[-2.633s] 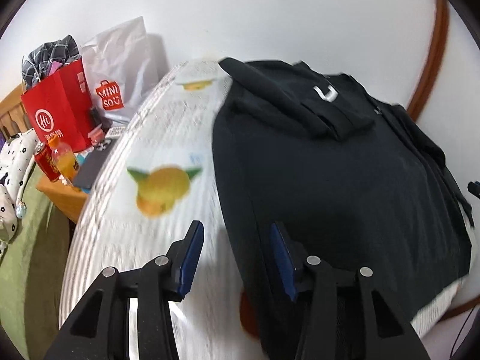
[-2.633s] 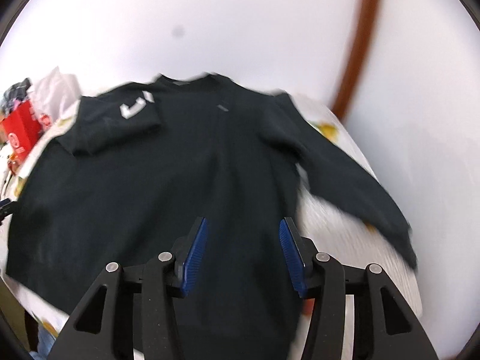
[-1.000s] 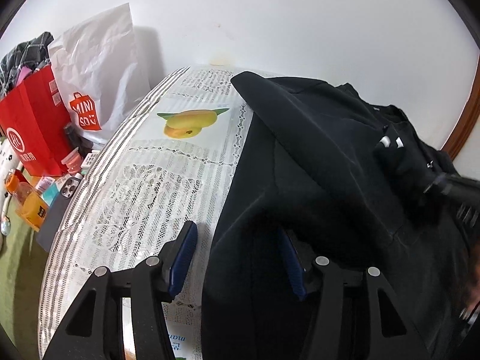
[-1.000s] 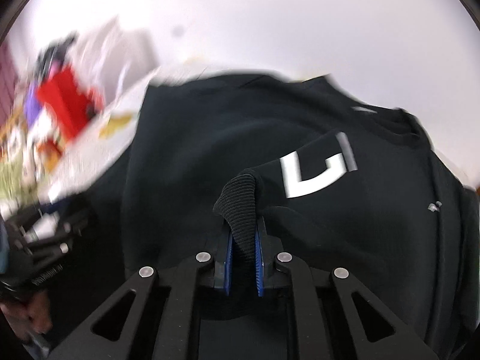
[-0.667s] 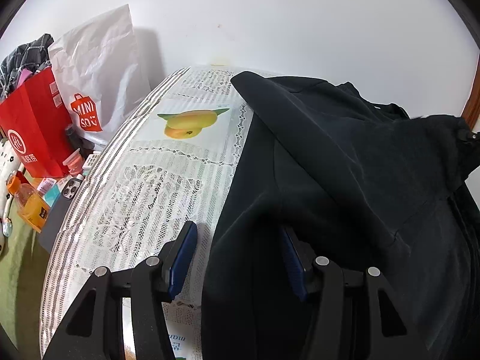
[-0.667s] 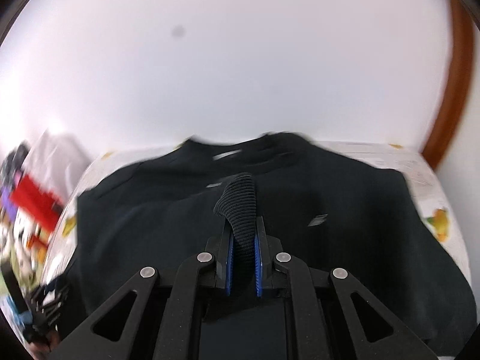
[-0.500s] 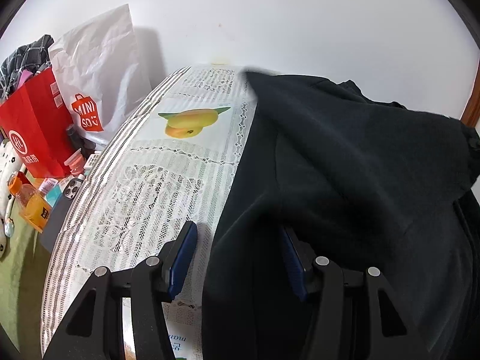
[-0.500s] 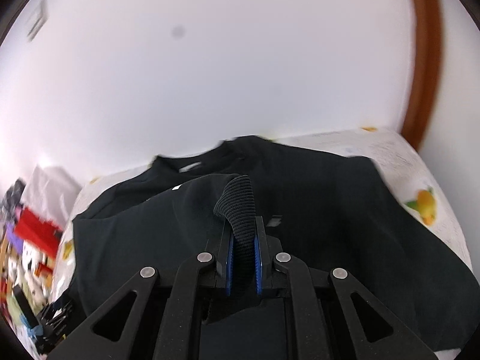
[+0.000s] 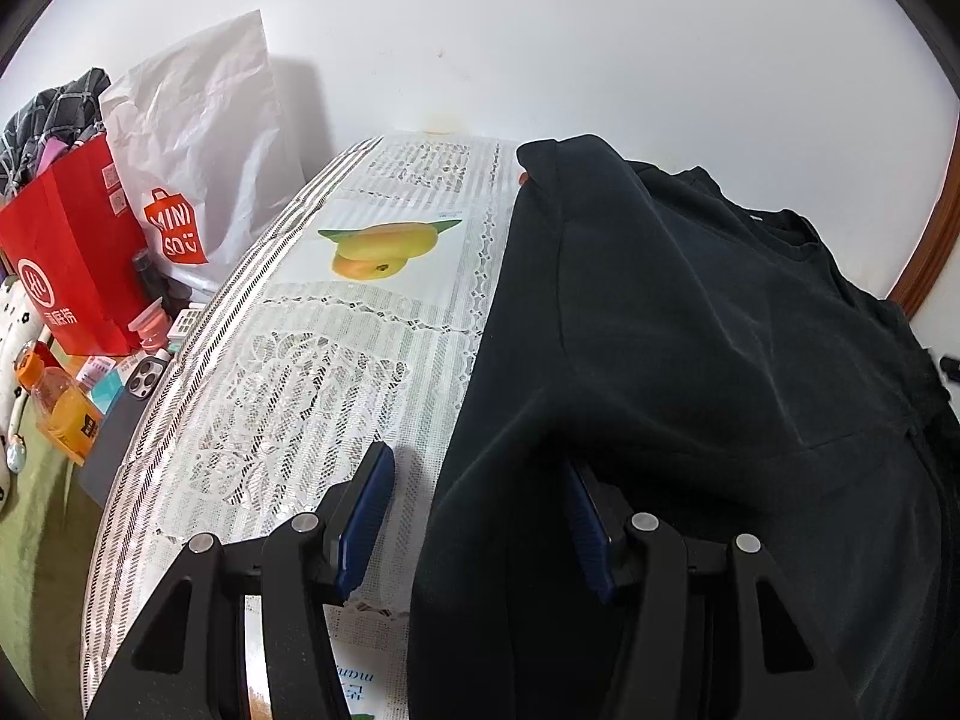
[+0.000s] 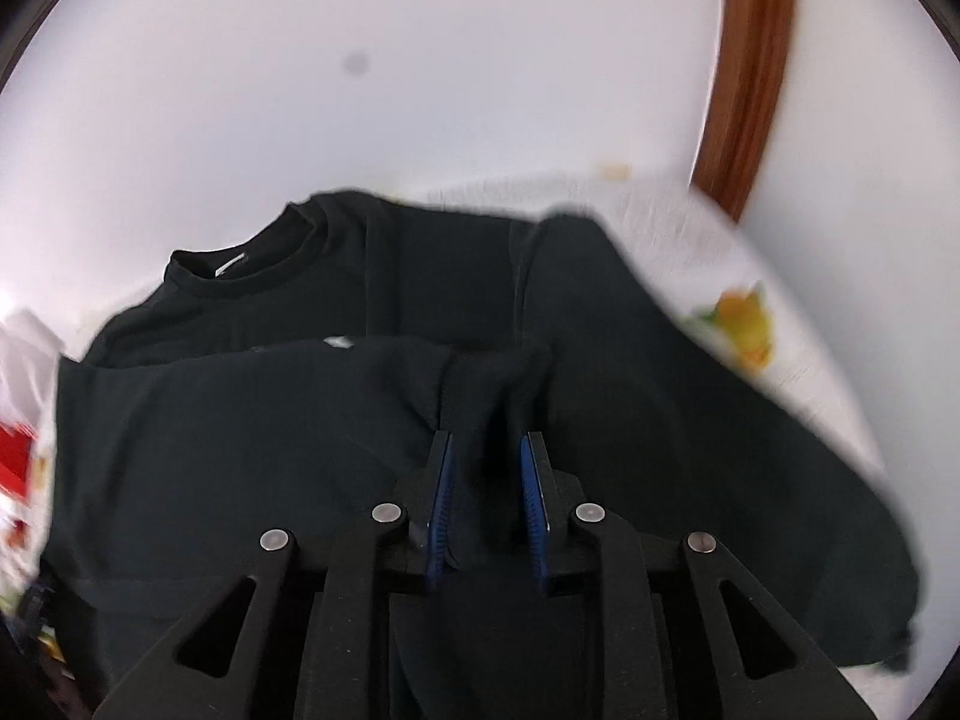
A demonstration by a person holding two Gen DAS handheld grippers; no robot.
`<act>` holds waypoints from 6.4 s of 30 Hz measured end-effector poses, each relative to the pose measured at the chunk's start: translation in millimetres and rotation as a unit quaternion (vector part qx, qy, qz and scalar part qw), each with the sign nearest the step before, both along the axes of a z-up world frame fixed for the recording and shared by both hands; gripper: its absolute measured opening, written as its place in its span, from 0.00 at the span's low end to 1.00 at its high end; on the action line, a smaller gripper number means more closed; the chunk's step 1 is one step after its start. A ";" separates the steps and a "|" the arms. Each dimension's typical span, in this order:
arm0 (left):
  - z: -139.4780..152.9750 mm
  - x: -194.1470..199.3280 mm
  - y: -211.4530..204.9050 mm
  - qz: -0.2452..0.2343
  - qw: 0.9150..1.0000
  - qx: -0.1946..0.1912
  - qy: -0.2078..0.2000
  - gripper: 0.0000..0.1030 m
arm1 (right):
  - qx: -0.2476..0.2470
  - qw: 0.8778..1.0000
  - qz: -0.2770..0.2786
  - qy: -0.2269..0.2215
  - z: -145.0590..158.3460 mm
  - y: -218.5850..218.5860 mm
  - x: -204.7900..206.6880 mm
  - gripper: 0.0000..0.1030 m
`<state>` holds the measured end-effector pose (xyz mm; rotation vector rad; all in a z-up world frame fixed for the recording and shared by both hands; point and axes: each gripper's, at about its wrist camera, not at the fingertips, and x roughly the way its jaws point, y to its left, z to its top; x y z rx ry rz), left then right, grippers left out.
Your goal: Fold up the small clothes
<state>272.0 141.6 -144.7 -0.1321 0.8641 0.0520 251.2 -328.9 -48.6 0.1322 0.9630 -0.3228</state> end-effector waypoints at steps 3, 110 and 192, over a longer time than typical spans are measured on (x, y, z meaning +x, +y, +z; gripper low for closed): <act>5.1 -4.7 -1.0 -0.006 1.000 0.003 -0.012 0.51 | -0.053 0.997 0.052 -0.025 20.7 43.8 10.8 0.45; 3.7 -25.8 -1.1 -0.009 0.997 0.065 0.037 0.62 | 0.084 0.994 -0.034 -0.053 -63.2 -91.7 -54.7 0.15; 12.2 -121.6 -1.9 0.013 0.999 0.037 0.028 0.73 | -0.037 0.990 -0.138 -0.006 -50.7 -212.1 -281.3 0.24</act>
